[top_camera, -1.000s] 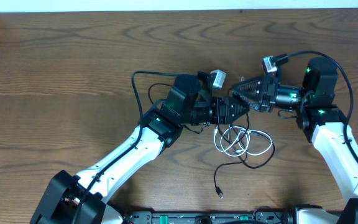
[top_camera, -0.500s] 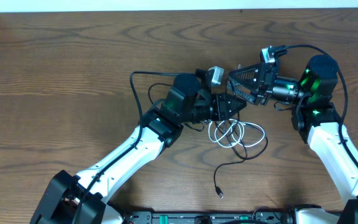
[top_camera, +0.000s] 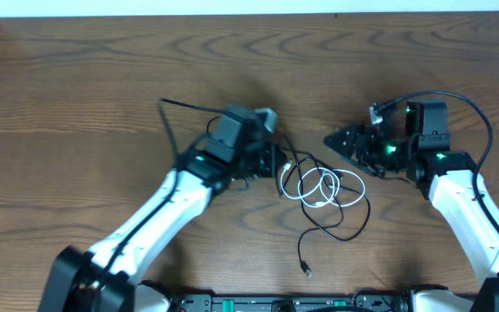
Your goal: Untangle cables
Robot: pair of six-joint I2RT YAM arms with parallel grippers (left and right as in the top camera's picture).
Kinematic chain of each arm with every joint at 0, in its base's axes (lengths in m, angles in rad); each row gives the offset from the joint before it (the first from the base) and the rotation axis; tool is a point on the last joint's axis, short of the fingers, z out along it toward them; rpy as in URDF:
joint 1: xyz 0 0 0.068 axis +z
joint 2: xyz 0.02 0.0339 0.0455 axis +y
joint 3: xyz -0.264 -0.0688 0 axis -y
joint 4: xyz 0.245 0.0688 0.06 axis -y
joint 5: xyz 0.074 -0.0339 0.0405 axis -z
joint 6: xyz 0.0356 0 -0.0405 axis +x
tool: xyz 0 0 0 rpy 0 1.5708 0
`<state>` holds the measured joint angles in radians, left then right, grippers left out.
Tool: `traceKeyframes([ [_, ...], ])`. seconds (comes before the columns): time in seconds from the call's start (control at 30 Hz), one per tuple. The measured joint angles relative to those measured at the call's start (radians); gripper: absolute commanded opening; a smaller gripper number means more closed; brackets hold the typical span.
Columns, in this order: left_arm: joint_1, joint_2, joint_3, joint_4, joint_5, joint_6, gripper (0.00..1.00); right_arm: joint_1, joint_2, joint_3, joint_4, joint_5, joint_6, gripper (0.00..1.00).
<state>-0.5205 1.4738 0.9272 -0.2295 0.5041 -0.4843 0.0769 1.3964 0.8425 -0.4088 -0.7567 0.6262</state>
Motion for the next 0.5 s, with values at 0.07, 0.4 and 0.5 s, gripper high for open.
traceKeyframes([
  [0.07,0.037,-0.052,0.000,-0.001,-0.015,0.019,0.07,0.000,0.000,0.000,-0.027,0.085,-0.084,0.70],
  [0.4,0.073,-0.322,0.000,0.023,0.032,0.011,0.07,0.073,0.000,0.000,-0.148,0.212,-0.195,0.66],
  [0.5,0.073,-0.322,0.000,0.026,0.075,0.005,0.08,0.126,0.000,-0.006,-0.148,0.262,-0.197,0.66],
])
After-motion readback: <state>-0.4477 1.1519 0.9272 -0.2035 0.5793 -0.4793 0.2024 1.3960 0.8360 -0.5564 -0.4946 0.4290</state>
